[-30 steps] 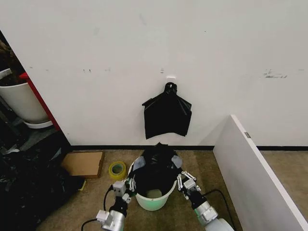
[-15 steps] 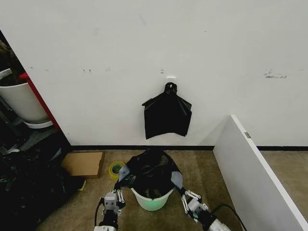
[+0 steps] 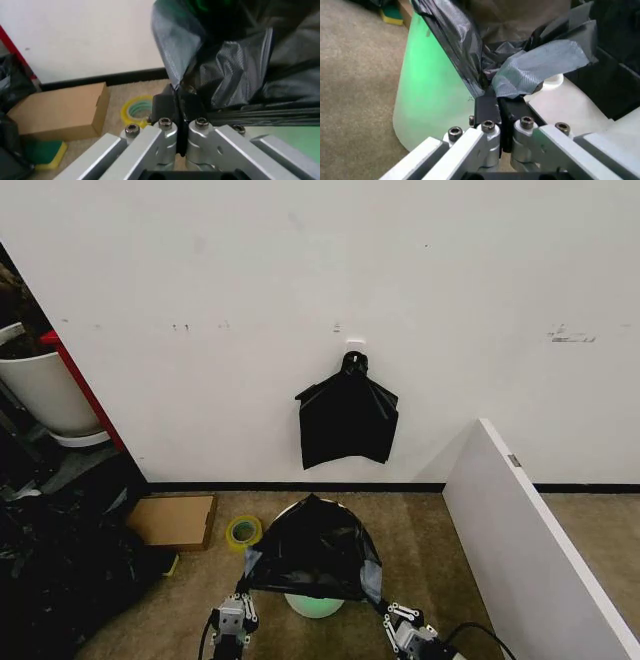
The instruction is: Place the garbage bag over the trash bin.
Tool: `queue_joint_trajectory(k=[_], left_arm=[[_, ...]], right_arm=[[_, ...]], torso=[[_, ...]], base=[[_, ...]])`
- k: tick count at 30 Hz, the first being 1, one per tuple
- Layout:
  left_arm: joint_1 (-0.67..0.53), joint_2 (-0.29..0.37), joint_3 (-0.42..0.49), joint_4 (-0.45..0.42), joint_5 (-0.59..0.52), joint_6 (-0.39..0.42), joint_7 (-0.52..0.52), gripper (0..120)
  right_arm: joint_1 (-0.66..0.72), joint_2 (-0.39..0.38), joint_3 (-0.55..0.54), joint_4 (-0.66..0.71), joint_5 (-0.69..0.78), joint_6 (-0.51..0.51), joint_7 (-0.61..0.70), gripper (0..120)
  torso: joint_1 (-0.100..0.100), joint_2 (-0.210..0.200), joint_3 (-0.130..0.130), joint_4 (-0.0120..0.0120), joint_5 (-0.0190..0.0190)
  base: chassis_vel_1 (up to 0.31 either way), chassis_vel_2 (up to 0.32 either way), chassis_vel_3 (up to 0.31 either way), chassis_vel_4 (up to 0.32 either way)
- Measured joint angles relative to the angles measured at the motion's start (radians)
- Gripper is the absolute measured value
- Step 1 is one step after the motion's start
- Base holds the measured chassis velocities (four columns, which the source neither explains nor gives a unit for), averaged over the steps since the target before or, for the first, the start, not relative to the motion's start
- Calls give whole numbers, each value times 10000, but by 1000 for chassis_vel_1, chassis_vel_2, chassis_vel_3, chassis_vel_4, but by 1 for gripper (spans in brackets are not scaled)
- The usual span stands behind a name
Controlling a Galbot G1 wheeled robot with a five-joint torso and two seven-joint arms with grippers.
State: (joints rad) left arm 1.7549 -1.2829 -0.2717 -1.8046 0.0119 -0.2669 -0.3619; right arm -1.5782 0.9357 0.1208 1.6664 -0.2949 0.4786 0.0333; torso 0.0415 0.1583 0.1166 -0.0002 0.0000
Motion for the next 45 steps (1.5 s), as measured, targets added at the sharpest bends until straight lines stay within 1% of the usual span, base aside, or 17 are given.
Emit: queue_joint_trajectory(k=[7, 11, 14, 16, 18, 21, 24, 27, 33, 35, 36, 38, 40, 41, 42, 45], left_arm=[[-89, -16, 15, 284, 97, 155, -22, 0], [-207, -46, 32, 470, 125, 207, -22, 0], [-387, -119, 42, 711, 114, 249, -21, 0], [-543, -204, 47, 920, 76, 292, -20, 0], [-579, -230, 49, 969, 63, 313, -19, 0], [-719, -350, 66, 1120, -126, 448, -11, 0], [-800, -417, 70, 1142, -337, 576, -9, 0], [-817, -432, 70, 1104, -472, 682, -2, 0], [-813, -418, 62, 895, -813, 855, 2, 0], [-781, -388, 112, 754, -1056, 861, 1, 0], [-744, -365, 128, 656, -1132, 871, 1, 0], [-668, -308, 138, 482, -1173, 931, -6, 0], [-598, -220, 136, 278, -1196, 1109, -64, 8], [-598, -220, 136, 278, -1196, 1109, -64, 8], [-562, -178, 135, 163, -1203, 1240, -98, 11], [-444, -53, 92, -211, -1209, 1715, -188, 22]], right_arm=[[-98, -116, 126, 23, -196, 124, -172, 0], [-16, -76, 220, -211, -376, 137, -199, 0], [215, 150, 200, -564, -394, 121, 3, 0], [505, 479, 108, -960, -252, 93, 270, 0], [582, 578, 79, -1064, -188, 88, 325, 0], [941, 1057, -49, -1528, 316, 48, 446, 0], [1133, 1362, -81, -1755, 553, 77, 424, 0], [1202, 1481, -100, -1838, 786, 194, 316, 0], [1074, 1393, -76, -1748, 941, 302, 80, 0], [945, 1229, 2, -1595, 1091, 310, -243, 0], [865, 1125, 53, -1490, 1196, 310, -457, 1], [712, 932, 126, -1278, 1347, 267, -767, 8], [565, 717, 191, -1030, 1412, 113, -1003, 18], [565, 717, 191, -1030, 1412, 113, -1003, 18], [512, 638, 221, -951, 1433, 87, -1135, 19], [441, 452, 345, -863, 1570, 247, -1735, 33]], torso=[[0, 0, 0, 0, -2], [0, 0, 0, 0, -2], [0, 0, 0, 0, -1], [1, -1, 0, 0, -1], [0, -2, 0, 0, -1], [1, -2, 0, 0, -1], [1, -2, 0, 0, -1], [1, -2, 0, 1, -2], [1, -2, 0, 0, 0], [1, -2, 0, 0, -1], [1, -2, 0, 0, -2], [1, -2, 0, 0, -1], [1, -2, 0, 0, -1], [1, -2, 0, 0, -1], [1, -2, 0, 0, -2], [1, -2, 0, 0, 0]], base=[[0, 0, 0, 0], [0, 0, 0, 0], [0, 0, 0, 0], [0, 0, 0, 0], [0, 0, 0, 0], [0, 0, 0, 0], [0, 0, 0, 0], [0, 0, 0, 0], [0, 0, 0, 0], [0, 0, 0, 0], [0, 0, 0, 0], [0, 0, 0, 0], [0, 0, 0, 0], [0, 0, 0, 0], [0, 0, 0, 0], [0, 0, 0, 0]])
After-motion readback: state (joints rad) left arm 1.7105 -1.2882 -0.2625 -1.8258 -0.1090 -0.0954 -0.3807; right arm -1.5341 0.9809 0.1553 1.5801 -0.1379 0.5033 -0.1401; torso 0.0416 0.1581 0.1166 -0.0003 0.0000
